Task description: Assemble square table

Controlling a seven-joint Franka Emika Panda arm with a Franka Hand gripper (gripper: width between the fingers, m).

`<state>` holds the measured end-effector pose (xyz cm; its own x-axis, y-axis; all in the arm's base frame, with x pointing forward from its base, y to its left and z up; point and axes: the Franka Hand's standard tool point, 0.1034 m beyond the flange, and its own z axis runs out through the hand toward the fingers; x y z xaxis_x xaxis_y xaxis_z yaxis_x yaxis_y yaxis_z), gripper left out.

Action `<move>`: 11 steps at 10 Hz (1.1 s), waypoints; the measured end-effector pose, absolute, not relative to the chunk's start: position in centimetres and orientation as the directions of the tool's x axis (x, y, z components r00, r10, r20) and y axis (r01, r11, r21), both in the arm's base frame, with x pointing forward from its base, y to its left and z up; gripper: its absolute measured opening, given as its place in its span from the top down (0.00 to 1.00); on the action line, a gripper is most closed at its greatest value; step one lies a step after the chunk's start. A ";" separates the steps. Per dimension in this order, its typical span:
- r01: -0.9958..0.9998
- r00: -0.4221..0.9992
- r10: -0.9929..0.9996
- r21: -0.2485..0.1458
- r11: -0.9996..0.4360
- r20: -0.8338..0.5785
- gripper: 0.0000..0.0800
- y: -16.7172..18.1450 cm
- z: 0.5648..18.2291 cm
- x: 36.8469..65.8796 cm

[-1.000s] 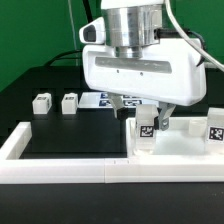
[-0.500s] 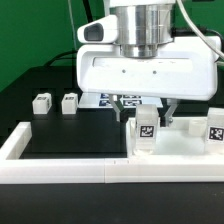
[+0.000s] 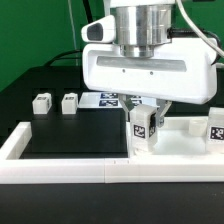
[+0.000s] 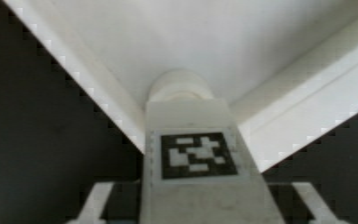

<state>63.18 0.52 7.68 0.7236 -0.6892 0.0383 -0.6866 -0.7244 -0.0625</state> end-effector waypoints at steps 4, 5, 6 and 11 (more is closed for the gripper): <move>-0.985 0.160 -0.986 -0.073 -0.156 -0.045 0.64 0.7 7.5 62.8; -0.997 0.015 -0.996 -0.074 -0.009 -0.083 0.64 1.0 7.5 62.8; -0.994 -0.070 -0.992 -0.073 0.078 -0.109 0.64 1.1 7.4 62.8; -0.960 0.273 -0.961 -0.079 -0.270 -0.041 0.43 1.4 7.5 62.7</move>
Offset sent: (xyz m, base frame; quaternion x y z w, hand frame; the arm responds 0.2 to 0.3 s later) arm -0.0005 0.0242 -0.0030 0.0494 -0.0554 0.3488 0.9342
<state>62.73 1.43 7.45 0.2733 -0.9610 -0.0410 -0.9597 -0.2696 -0.0788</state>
